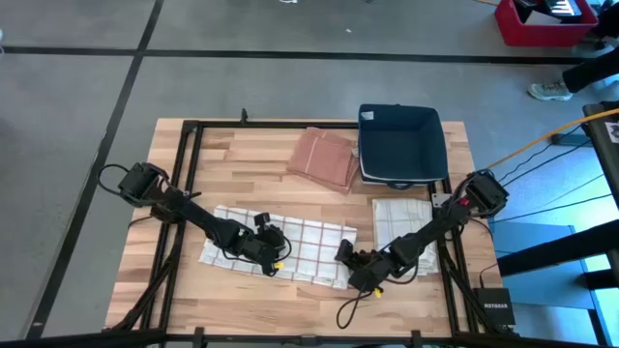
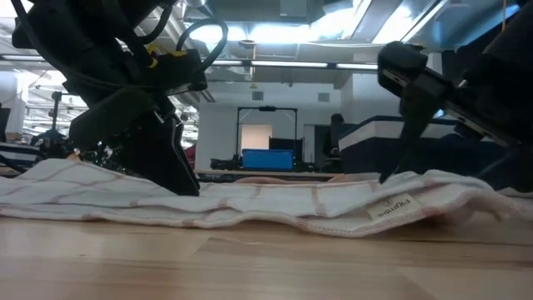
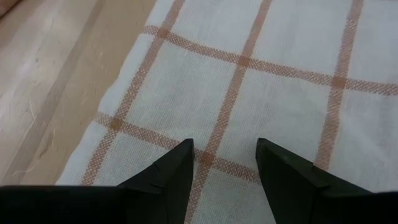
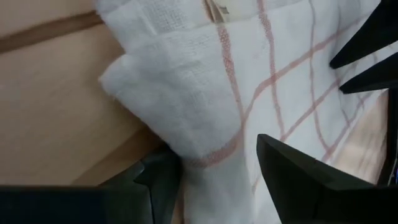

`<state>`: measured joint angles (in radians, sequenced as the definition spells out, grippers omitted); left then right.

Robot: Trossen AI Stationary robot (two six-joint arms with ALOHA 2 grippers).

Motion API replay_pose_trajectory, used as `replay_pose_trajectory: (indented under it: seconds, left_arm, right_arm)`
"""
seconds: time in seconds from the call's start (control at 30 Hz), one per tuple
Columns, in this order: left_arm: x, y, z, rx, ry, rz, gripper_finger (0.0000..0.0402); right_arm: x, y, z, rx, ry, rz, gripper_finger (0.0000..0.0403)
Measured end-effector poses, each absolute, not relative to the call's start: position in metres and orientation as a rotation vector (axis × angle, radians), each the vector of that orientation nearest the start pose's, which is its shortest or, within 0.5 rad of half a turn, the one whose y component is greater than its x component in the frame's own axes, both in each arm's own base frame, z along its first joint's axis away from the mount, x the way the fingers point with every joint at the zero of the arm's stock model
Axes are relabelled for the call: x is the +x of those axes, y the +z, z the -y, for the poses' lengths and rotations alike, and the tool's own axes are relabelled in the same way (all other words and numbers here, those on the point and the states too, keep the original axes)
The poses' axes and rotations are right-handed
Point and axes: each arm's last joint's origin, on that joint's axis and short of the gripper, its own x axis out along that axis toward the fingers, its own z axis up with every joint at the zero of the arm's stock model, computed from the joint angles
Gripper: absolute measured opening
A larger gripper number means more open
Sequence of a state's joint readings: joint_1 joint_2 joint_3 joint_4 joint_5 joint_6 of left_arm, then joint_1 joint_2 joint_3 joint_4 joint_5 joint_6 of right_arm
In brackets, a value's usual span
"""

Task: Fold towel
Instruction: Fold the white towel

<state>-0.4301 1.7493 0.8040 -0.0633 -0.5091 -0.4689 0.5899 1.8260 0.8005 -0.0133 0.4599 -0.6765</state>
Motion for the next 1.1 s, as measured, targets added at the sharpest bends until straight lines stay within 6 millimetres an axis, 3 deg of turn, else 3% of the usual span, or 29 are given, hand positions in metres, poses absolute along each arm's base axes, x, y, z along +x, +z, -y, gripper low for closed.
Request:
replay_pose_trajectory:
  seconds: [0.13,0.37,0.6,0.77,1.1]
  left_arm:
    - [0.286,0.121,0.117,0.027,0.271,-0.853,0.0166]
    - [0.286,0.121,0.117,0.027,0.271,-0.853,0.0166]
    - [0.286,0.122,0.119,0.037,0.237,-0.849,0.0166]
    - [0.294,0.125,0.125,0.027,0.121,-0.795,0.0166]
    - [0.301,0.099,0.126,0.11,0.118,-0.825,0.0166]
  right_arm:
    - [0.267,0.099,-0.163,-1.137,0.426,-0.844,0.0183]
    - [0.267,0.097,-0.164,-0.986,0.367,-0.861,0.0021]
    - [0.26,0.107,-0.185,-0.946,0.324,-0.854,0.002]
    - [0.257,0.128,-0.194,-0.937,0.327,-0.887,0.0014]
    - [0.25,0.155,-0.193,-0.947,0.342,-0.945,0.0011]
